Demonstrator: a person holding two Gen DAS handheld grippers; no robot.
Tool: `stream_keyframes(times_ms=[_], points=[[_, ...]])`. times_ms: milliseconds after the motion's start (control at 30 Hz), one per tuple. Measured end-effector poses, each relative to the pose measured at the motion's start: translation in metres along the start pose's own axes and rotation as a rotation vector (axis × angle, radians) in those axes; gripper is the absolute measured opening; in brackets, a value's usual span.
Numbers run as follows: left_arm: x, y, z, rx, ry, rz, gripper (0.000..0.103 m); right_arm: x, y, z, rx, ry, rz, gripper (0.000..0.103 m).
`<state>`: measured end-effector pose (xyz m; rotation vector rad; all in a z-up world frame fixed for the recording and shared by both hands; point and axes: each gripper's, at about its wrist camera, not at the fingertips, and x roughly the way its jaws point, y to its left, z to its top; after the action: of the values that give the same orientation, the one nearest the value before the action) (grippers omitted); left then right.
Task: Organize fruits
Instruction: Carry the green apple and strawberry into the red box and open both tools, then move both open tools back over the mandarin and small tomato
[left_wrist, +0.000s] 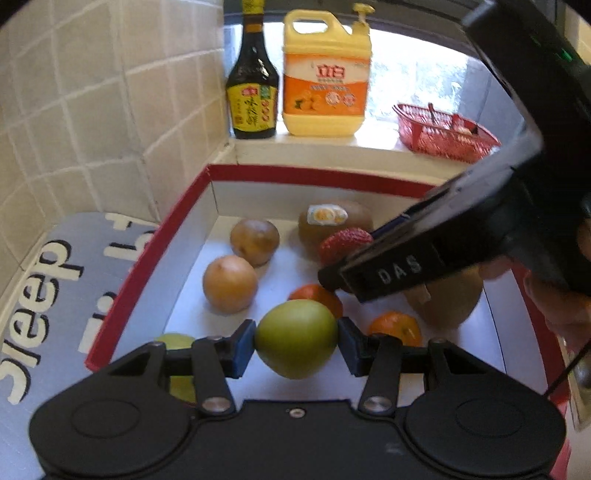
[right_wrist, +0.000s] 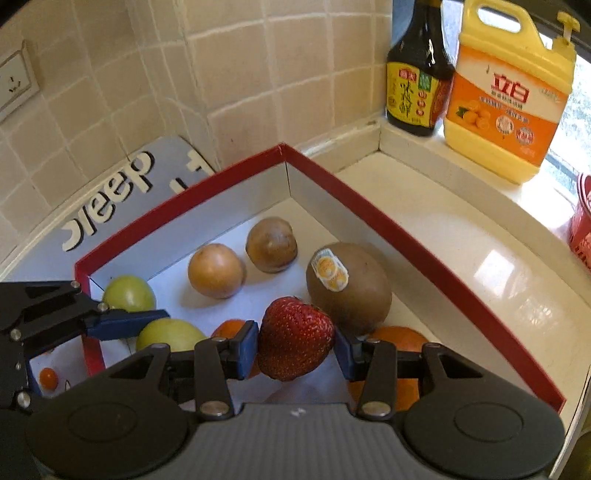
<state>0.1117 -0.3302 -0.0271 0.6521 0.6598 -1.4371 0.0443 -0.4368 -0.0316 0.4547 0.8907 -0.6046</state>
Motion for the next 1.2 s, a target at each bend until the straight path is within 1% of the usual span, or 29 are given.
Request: stream_keyframes(times_ms=[100,200,300,367,467,533,633,800,933,1100,1200], points=[[0.005,-0.004,-0.003,0.028,0.025,0.015,0.058,0.0,-0.003,-0.001,0.017,0.0,-0.001,0.046],[0.006,-0.004,-0.003,0.024,0.017,0.005,0.058,0.002,-0.005,-0.001,0.034,0.008,0.007,0.046],[0.004,-0.003,-0.002,0.015,0.004,0.005,0.071,0.002,-0.007,-0.001,0.041,0.016,0.012,0.047],[-0.001,0.0,-0.002,0.002,-0.012,0.005,0.072,0.001,-0.008,-0.001,0.048,0.024,0.018,0.047],[-0.014,0.009,-0.001,-0.046,-0.045,-0.013,0.072,-0.006,-0.007,0.0,0.048,0.017,0.02,0.049],[-0.027,0.019,-0.001,-0.097,-0.075,-0.019,0.072,-0.014,-0.007,0.001,0.047,0.008,0.028,0.052],[-0.049,0.036,-0.001,-0.174,-0.124,-0.022,0.072,-0.03,-0.005,0.006,0.046,-0.019,0.039,0.054],[-0.096,0.056,-0.002,-0.24,-0.214,0.058,0.071,-0.061,0.001,0.017,0.025,-0.08,0.038,0.054],[-0.14,0.075,-0.008,-0.292,-0.281,0.158,0.071,-0.093,0.018,0.029,-0.015,-0.15,0.055,0.054],[-0.192,0.107,-0.019,-0.417,-0.325,0.296,0.071,-0.13,0.058,0.041,-0.09,-0.237,0.125,0.054],[-0.212,0.123,-0.03,-0.495,-0.331,0.334,0.071,-0.145,0.087,0.043,-0.151,-0.271,0.186,0.056]])
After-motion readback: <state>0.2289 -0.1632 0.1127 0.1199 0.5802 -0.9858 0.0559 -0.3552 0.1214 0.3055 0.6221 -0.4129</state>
